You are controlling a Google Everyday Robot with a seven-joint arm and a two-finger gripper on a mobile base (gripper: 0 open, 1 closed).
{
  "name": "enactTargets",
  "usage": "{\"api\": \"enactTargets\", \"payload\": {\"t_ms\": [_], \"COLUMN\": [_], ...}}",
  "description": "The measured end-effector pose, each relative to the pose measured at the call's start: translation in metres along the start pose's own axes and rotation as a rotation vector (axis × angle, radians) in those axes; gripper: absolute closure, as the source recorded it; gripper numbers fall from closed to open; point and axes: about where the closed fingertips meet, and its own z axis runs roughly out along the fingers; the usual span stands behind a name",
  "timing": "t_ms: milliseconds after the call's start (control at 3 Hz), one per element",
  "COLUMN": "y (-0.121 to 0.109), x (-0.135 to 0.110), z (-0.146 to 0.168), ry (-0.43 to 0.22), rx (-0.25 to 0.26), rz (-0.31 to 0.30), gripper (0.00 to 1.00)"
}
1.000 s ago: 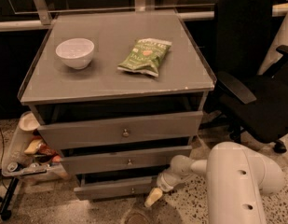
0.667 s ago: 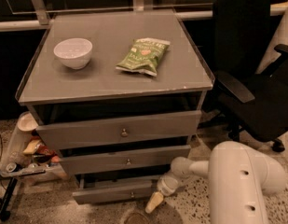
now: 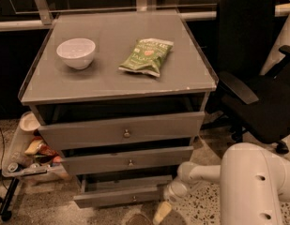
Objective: Open bottom drawer
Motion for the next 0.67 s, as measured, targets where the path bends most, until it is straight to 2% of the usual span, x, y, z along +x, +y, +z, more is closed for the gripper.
{"api": "enactTargets", "payload": {"t_ms": [333, 667], "y": [0.0777, 0.073], "x": [0.0587, 0.0518], "z": [-0.0017, -0.0039], "ry": [0.074, 0.054], "rx": [-0.137, -0.128], "rz": [0.062, 0.045], "gripper": [0.0, 0.0]}}
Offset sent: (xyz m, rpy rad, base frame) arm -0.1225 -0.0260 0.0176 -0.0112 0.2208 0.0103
